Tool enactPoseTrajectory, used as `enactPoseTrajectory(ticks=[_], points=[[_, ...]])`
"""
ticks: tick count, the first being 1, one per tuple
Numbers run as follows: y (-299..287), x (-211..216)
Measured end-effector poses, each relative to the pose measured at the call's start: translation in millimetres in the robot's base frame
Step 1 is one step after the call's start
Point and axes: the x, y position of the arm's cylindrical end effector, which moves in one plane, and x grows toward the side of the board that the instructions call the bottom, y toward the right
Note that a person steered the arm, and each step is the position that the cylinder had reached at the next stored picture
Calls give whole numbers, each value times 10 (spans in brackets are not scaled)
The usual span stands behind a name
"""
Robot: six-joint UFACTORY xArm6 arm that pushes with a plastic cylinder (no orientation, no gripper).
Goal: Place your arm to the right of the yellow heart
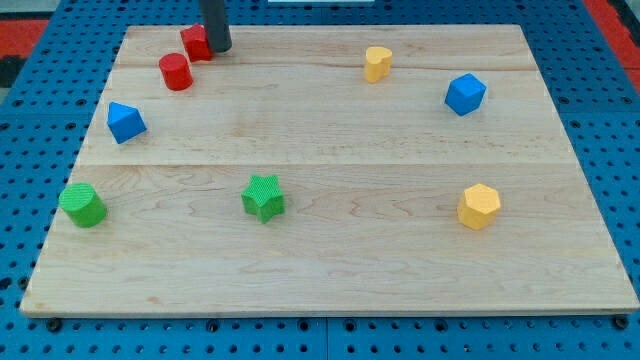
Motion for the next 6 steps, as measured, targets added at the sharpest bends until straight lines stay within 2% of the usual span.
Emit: enactPoseTrajectory(ticks=[1,2,4,5,6], points=[[-9,-13],[795,-257],[1833,-411],[2542,-355],[3011,197]])
